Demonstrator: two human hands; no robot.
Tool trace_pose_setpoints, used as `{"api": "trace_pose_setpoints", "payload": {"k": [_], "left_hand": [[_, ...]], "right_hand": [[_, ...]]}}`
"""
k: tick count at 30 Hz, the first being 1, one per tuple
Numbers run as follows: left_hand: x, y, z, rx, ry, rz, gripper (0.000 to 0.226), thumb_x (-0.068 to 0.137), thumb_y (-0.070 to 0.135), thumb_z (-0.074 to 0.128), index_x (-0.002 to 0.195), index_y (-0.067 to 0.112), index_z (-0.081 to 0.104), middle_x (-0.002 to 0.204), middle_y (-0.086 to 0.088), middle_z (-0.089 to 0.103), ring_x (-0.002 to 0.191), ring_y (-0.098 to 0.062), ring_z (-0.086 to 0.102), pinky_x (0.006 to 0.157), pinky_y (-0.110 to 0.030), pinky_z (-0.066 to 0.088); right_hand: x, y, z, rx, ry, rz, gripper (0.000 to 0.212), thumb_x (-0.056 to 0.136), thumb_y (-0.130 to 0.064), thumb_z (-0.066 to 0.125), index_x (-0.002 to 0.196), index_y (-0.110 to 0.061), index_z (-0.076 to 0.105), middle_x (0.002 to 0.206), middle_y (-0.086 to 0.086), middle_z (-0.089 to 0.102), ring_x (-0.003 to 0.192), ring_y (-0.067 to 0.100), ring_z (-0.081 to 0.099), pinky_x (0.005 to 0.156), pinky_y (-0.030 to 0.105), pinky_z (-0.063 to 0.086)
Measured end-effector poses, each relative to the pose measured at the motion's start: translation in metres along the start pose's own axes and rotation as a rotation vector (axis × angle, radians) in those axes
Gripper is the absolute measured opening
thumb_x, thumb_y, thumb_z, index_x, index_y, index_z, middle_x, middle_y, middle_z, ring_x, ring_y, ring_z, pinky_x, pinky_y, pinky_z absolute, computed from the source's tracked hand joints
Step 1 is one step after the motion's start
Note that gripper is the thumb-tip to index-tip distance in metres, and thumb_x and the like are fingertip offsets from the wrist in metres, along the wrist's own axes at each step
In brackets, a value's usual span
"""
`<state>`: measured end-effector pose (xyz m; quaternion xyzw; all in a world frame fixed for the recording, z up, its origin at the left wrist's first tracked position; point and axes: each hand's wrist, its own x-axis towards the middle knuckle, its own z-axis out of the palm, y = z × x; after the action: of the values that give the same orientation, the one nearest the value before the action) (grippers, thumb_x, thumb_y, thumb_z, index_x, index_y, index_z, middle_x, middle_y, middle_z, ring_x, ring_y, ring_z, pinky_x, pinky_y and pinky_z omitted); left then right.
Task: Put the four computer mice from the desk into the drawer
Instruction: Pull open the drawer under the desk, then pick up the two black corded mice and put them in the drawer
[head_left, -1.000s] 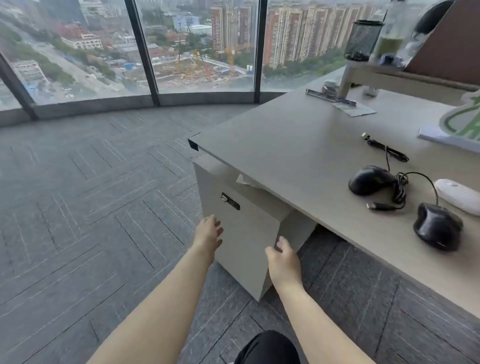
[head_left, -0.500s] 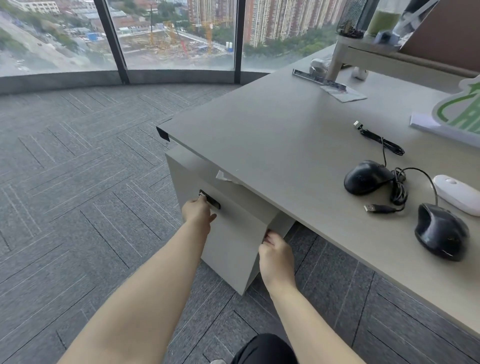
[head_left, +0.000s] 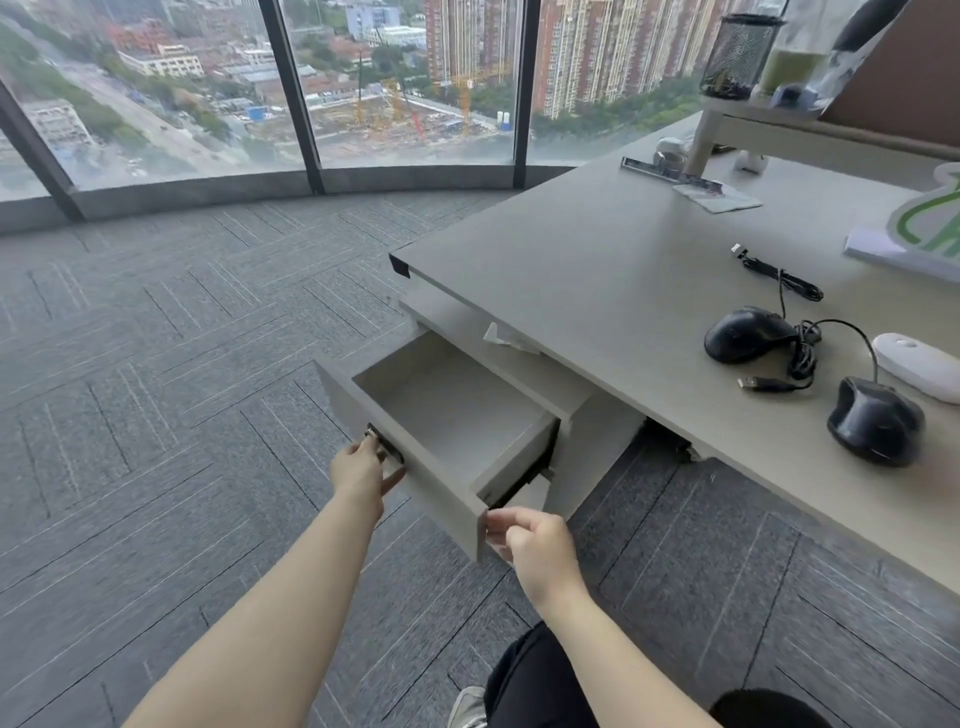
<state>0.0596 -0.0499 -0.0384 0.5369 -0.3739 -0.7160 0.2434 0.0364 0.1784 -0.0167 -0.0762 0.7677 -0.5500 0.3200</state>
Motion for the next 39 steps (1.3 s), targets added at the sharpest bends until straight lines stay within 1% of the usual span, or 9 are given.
{"api": "trace_pose_setpoints", "payload": {"k": [8,13,16,22,25,28,32,35,39], "left_hand": [[-0.019,0.001,-0.102,-0.013,0.043,0.052,0.025,0.094,0.012,0.053,0.114,-0.002,0.061,0.123,-0.015,0.065,0.108,-0.024,0.064,0.046,-0.032,0.059],[-0.025,0.002,-0.133,-0.018,0.04,0.058,0.014,0.095,0.012,0.051,0.101,0.004,0.06,0.122,-0.017,0.065,0.114,-0.029,0.062,0.048,-0.036,0.06],[-0.026,0.002,-0.146,-0.02,0.042,0.064,0.022,0.096,0.014,0.05,0.111,0.0,0.06,0.12,-0.017,0.066,0.114,-0.03,0.063,0.051,-0.037,0.061],[-0.04,0.011,-0.157,0.228,0.205,0.09,0.03,0.093,0.017,0.047,0.117,0.001,0.055,0.119,-0.024,0.062,0.089,-0.034,0.059,0.069,-0.047,0.055],[-0.069,0.03,-0.142,0.489,0.333,0.439,0.034,0.089,0.016,0.042,0.119,0.005,0.052,0.121,-0.021,0.059,0.099,-0.036,0.055,0.083,-0.051,0.048],[-0.111,0.049,-0.098,0.554,0.124,0.743,0.034,0.091,0.015,0.043,0.122,0.009,0.055,0.126,-0.011,0.058,0.119,-0.029,0.052,0.1,-0.045,0.044],[-0.154,0.048,-0.003,0.623,-0.205,0.89,0.024,0.091,0.013,0.05,0.112,0.012,0.061,0.114,-0.007,0.065,0.108,-0.022,0.059,0.093,-0.031,0.044],[-0.187,0.036,0.076,0.663,-0.43,0.886,0.024,0.089,0.014,0.052,0.111,0.017,0.063,0.112,-0.004,0.066,0.106,-0.018,0.06,0.09,-0.027,0.044],[-0.222,0.016,0.179,0.83,-0.642,0.953,0.037,0.09,0.023,0.053,0.126,0.02,0.056,0.13,-0.005,0.057,0.118,-0.019,0.054,0.098,-0.031,0.043]], "right_hand": [[-0.043,0.018,0.05,-0.093,-0.271,-0.02,0.05,0.082,0.005,0.041,0.072,-0.028,0.077,0.09,0.007,0.077,0.079,0.014,0.065,0.067,0.024,0.051],[-0.057,0.021,0.068,-0.159,-0.338,-0.029,0.047,0.079,-0.003,0.043,0.071,-0.032,0.079,0.092,0.007,0.078,0.08,0.021,0.066,0.069,0.033,0.051],[-0.064,0.021,0.075,-0.196,-0.369,-0.033,0.045,0.075,-0.007,0.043,0.075,-0.033,0.079,0.091,0.002,0.078,0.092,0.029,0.07,0.07,0.034,0.05],[-0.079,0.007,0.071,-0.27,-0.452,-0.066,0.044,0.081,0.001,0.043,0.086,-0.031,0.074,0.085,-0.011,0.074,0.076,0.007,0.06,0.063,0.019,0.045],[-0.089,-0.014,0.044,-0.21,-0.303,-0.164,0.036,0.088,-0.001,0.045,0.095,-0.025,0.07,0.092,-0.003,0.072,0.07,0.008,0.059,0.059,0.018,0.047],[-0.09,-0.045,-0.008,-0.134,0.002,-0.339,0.033,0.091,-0.002,0.047,0.093,-0.023,0.073,0.086,-0.002,0.074,0.064,0.019,0.062,0.066,0.037,0.055],[-0.082,-0.085,-0.102,-0.164,0.496,-0.499,0.029,0.09,-0.006,0.051,0.097,-0.026,0.072,0.086,-0.004,0.075,0.067,0.019,0.064,0.064,0.034,0.052],[-0.066,-0.094,-0.176,-0.366,0.852,-0.524,0.031,0.085,-0.009,0.055,0.112,-0.019,0.068,0.104,0.003,0.069,0.094,0.025,0.06,0.08,0.038,0.05],[-0.039,-0.088,-0.248,-0.661,0.943,-0.242,0.048,0.082,-0.033,0.064,0.128,-0.02,0.057,0.129,0.015,0.055,0.113,0.041,0.049,0.096,0.046,0.042]]}}
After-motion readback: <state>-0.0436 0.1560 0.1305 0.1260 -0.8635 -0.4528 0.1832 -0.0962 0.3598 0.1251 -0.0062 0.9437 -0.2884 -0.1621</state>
